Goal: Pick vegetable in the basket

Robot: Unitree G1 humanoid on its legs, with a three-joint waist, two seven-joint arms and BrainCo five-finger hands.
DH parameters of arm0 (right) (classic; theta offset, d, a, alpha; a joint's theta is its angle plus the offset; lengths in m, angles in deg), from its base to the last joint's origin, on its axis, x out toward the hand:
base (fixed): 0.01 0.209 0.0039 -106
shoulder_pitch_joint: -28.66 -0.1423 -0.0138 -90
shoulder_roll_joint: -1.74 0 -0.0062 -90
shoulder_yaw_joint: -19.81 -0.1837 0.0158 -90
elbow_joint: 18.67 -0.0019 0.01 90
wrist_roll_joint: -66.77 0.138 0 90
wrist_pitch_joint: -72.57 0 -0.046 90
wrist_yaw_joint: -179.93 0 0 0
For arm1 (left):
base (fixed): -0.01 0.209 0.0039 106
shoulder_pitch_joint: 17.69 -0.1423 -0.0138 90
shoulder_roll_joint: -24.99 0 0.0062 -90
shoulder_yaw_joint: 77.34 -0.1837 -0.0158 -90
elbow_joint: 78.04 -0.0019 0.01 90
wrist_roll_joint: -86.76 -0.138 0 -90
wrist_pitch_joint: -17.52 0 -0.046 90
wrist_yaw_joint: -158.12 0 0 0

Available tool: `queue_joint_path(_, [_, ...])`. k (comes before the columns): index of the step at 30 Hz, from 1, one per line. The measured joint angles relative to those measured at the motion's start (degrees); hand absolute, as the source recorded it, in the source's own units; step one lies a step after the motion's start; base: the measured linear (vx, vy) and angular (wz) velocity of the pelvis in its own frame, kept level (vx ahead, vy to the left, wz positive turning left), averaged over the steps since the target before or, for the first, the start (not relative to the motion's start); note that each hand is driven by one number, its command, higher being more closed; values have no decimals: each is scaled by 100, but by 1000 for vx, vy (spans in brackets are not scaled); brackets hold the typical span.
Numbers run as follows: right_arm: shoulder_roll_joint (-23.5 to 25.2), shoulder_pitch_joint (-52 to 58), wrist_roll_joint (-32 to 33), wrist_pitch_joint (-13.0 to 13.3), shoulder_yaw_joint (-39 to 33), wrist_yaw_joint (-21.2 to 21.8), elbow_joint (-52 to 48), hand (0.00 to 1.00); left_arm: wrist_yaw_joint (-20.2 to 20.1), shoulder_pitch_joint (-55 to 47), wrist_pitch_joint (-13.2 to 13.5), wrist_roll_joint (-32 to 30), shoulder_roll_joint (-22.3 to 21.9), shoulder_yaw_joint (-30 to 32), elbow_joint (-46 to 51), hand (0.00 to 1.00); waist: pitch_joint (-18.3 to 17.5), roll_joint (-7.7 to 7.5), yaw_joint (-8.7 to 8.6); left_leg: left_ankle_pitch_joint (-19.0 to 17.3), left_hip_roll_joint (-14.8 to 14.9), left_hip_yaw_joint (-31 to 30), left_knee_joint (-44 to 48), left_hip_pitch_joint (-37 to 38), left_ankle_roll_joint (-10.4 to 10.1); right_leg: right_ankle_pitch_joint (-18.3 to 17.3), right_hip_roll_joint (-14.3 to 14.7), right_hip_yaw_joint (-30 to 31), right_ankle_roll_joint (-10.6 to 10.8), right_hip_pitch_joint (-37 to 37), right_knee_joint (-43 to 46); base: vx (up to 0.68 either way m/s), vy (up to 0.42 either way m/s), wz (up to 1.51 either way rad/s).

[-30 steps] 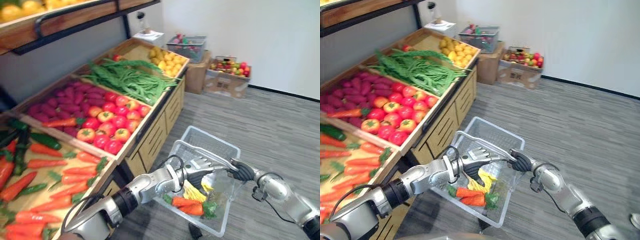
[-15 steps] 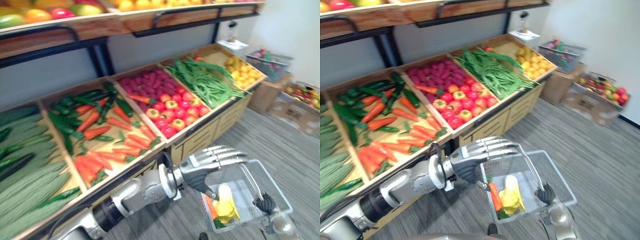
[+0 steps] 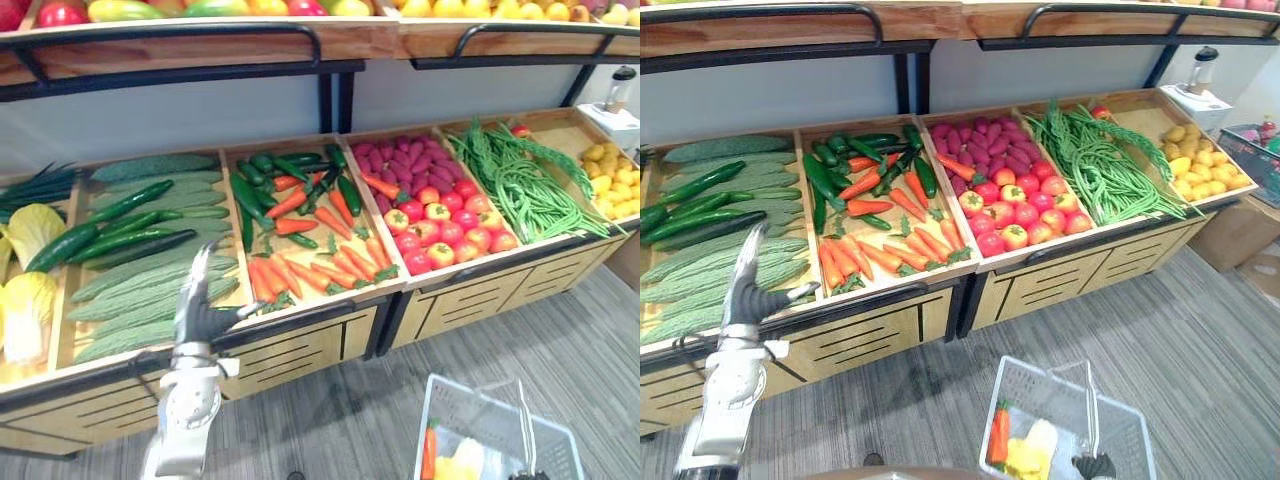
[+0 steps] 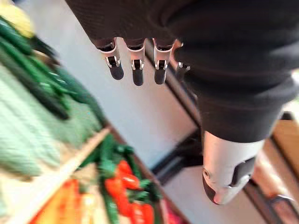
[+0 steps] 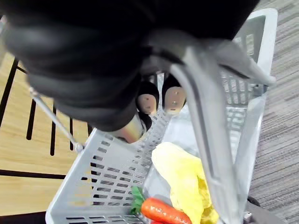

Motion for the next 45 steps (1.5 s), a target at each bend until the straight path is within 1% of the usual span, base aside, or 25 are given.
queue_joint_path(1, [11, 2, 30, -3, -1, -26, 44, 100, 86, -24, -29, -22, -68, 120, -238, 0, -20, 1, -5, 2, -8, -16, 0, -10, 4, -1, -4, -8, -1, -1, -5, 7, 18, 21])
queue_joint_path(4, [129, 68, 105, 6, 0, -142, 67, 100, 705, -36, -495, -84, -477, 867, -1517, 0, -127, -7, -37, 37, -35, -138, -4, -64, 54, -1, -12, -106, -1, 25, -68, 27, 7, 13])
queue_joint_path(6, [183, 66, 107, 6, 0, -157, 67, 100, 979, -69, -606, -70, -562, 1108, -2015, 0, -133, -18, -39, 40, -39, -164, -5, -64, 58, -6, -10, -133, -8, 41, -76, 14, -1, 6])
queue_joint_path(8, [289, 41, 106, 6, 1, -228, 72, 100, 1257, -63, -709, 47, -611, 1522, -3026, 0, -137, -19, -112, 40, -52, -235, -6, -56, 59, -9, -10, -196, -13, 114, -119, 12, -3, 13])
queue_joint_path(9, [314, 32, 107, 6, 0, -259, 72, 100, 1300, -60, -734, 155, -646, 1654, -3248, 0, -142, -22, -139, 40, -54, -238, -7, -56, 58, -9, -11, -201, -13, 118, -125, 7, 3, 8])
queue_joint_path(10, [360, 13, 108, 6, -1, -290, 73, 100, 1359, -71, -765, 432, -731, 1902, -3653, 0, -145, -27, -146, 39, -59, -239, -8, -56, 57, -8, -12, -201, -14, 126, -142, 0, 0, 0])
queue_joint_path(11, [393, -6, 111, 6, -1, -328, 79, 100, 1360, -83, -767, 940, -769, 2044, -4080, 0, -145, -27, -149, 36, -64, -235, -8, -50, 54, -7, -14, -192, -14, 134, -161, 0, 0, 0])
queue_joint_path(13, [429, -48, 111, 5, -1, -361, 130, 100, 1348, -108, -766, 1410, -800, 2183, -4726, 0, -144, -26, -155, 32, -64, -216, -9, -14, 49, -6, -13, -168, -14, 155, -166, 0, 1, -5])
queue_joint_path(15, [451, -99, 112, 7, -1, -370, 251, 100, 1246, -189, -761, 1819, -847, 2157, -5238, 0, -145, -10, -161, 3, -62, -176, -22, 93, 25, -7, -11, -127, -14, 237, -183, -4, -4, -10])
queue_joint_path(17, [462, -137, 115, 9, 0, -376, 268, 100, 1044, -243, -767, 1940, -925, 2051, -5476, 0, -134, 21, -166, -41, -62, -117, -42, 145, -14, -7, -13, -65, -13, 252, -182, -34, -3, -13])
queue_joint_path(19, [461, -141, 116, 12, 0, -378, 284, 100, 757, -269, -768, 1931, -955, 1867, -5664, 0, -148, 58, -174, -45, -64, -106, -45, 146, -16, -11, -18, -48, -14, 250, -190, -44, -5, -8])
queue_joint_path(20, [461, -162, 116, 12, 5, -374, 297, 100, 486, -266, -821, 1893, -964, 1716, -5746, 0, -159, 80, -178, -49, -63, -86, -46, 157, -19, -12, -17, -16, -13, 245, -191, -25, -6, -7])
queue_joint_path(24, [461, -193, 102, 10, 30, -358, 300, 100, -68, -246, -966, 1736, -963, 1376, -5909, 0, -156, 115, -188, -76, -60, -11, -47, 207, -29, -12, -15, 69, -12, 243, -185, -20, -7, -11])
queue_joint_path(27, [457, -200, 97, 9, 144, -348, 301, 100, -416, -196, -979, 1524, -884, 1027, -6079, 0, -157, 117, -209, -99, -62, 46, -47, 237, -32, -13, -15, 124, -11, 233, -184, -8, -9, -10])
queue_joint_path(30, [459, -206, 96, 6, 252, -315, 301, 100, -633, -170, -969, 1468, -757, 662, -6120, 0, -156, 116, -253, -113, -65, 57, -47, 236, -34, -21, -15, 142, 0, 222, -184, -1, -4, -1])
queue_joint_path(33, [461, -238, 98, 4, 252, -245, 301, 100, -751, -168, -966, 1470, -711, 489, -6124, 0, -156, 117, -299, -120, -67, 63, -46, 239, -36, -27, -15, 150, 2, 221, -184, 2, -6, -1])
queue_joint_path(36, [465, -255, 111, 3, 236, -193, 302, 100, -828, -171, -960, 1487, -675, 349, -6128, 0, -123, 111, -289, -147, -61, 184, -8, 348, -2, -29, -10, 270, -2, 241, -145, 12, -11, -19])
queue_joint_path(37, [467, -259, 124, 6, 218, -158, 301, 100, -844, -175, -959, 1509, -660, 303, -6130, 0, -61, 58, -293, -251, -51, 242, 111, 390, 5, -57, -25, 355, -17, 250, -60, 13, 13, -28])
queue_joint_path(38, [468, -292, 241, 16, 147, -133, 295, 100, -888, -106, -951, 1542, -624, 239, -6130, 0, 84, 64, -312, -539, 13, 244, 618, 314, 12, -136, -77, 411, -32, 260, 171, 10, 15, -25])
queue_joint_path(39, [465, -305, 285, 17, 86, -132, 293, 100, -914, -55, -948, 1552, -614, 186, -6130, 0, 154, 72, -320, -697, 56, 244, 889, 264, 21, -177, -99, 454, -38, 249, 296, -30, 32, -22])
queue_joint_path(41, [491, -309, 410, 34, -19, -123, 276, 100, -944, 52, -914, 1603, -564, 12, -6144, 0, 223, 98, -330, -1178, 230, 479, 1680, -50, 40, -193, -126, 833, -28, -115, 681, -66, 63, -58])
queue_joint_path(42, [518, -313, 477, 58, -9, -125, 257, 100, -948, 61, -892, 1606, -542, -19, -6170, 0, 246, 81, -327, -1263, 255, 604, 1762, -82, 40, -138, -123, 981, -12, -228, 746, -85, 110, -111])
queue_joint_path(43, [571, -344, 537, 89, 21, -124, 185, 100, -940, 111, -868, 1636, -527, -32, -6287, 0, 320, 97, -329, -1371, 325, 904, 1811, -55, 77, 136, -50, 1223, -128, -412, 751, -116, 133, -120])
queue_joint_path(44, [612, -374, 574, 125, 37, -126, 165, 100, -929, 158, -875, 1731, -523, -30, -6338, 0, 362, 134, -346, -1410, 393, 1125, 1811, -49, 135, 526, 63, 1285, -303, -534, 628, -190, 192, -151])
queue_joint_path(45, [638, -430, 657, 136, 128, -125, 138, 100, -921, 199, -873, 1761, -530, -31, -6335, 0, 419, 180, -340, -1391, 444, 1369, 1731, -21, 204, 1156, 220, 1277, -394, -625, 281, -202, 142, -179])
